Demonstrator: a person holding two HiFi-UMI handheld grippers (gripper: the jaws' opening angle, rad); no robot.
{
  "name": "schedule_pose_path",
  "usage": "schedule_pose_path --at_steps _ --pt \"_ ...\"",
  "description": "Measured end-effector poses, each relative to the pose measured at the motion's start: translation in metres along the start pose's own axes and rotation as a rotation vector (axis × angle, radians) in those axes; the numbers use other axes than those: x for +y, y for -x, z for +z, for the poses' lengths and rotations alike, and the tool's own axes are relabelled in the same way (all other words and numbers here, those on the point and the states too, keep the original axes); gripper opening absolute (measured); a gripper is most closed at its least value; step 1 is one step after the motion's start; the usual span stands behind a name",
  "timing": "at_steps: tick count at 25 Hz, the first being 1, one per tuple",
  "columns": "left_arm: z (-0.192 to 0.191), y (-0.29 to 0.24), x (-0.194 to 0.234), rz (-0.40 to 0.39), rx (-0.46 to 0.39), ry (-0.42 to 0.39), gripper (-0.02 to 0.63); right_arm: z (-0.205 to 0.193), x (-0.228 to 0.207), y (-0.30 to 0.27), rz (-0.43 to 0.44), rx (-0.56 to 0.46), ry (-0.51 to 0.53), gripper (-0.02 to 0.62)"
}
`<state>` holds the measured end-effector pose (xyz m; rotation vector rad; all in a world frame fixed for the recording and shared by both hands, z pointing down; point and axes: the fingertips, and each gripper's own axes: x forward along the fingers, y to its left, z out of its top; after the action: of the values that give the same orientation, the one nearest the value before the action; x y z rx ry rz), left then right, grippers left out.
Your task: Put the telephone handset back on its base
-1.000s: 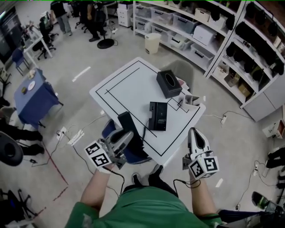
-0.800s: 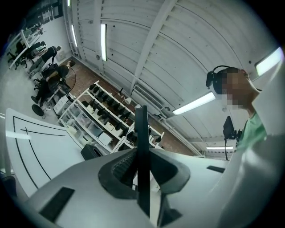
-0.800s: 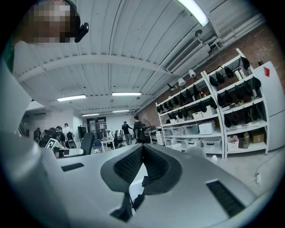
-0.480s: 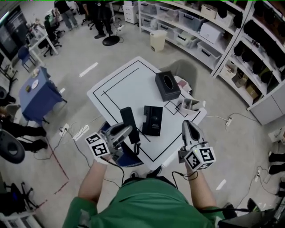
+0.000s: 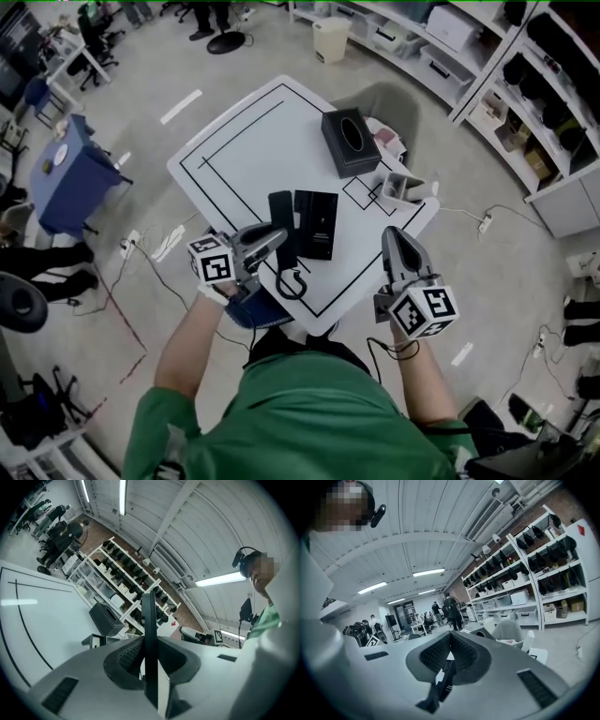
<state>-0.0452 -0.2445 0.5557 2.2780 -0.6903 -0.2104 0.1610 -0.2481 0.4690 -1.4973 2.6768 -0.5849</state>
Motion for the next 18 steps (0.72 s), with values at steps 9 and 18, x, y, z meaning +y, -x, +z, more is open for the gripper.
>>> schedule_pose_path --at_steps 9,18 --pt "-0.029 -0.023 0.067 -0.129 0.102 0.195 0.086 -0.030 -0.001 0.015 -0.189 0.035 -0.030 0.023" --pt "-0.063 -0.045 0.111 -0.208 0.226 0.313 0.086 -0.043 0.013 0.033 -0.320 0.040 -0.031 0.023"
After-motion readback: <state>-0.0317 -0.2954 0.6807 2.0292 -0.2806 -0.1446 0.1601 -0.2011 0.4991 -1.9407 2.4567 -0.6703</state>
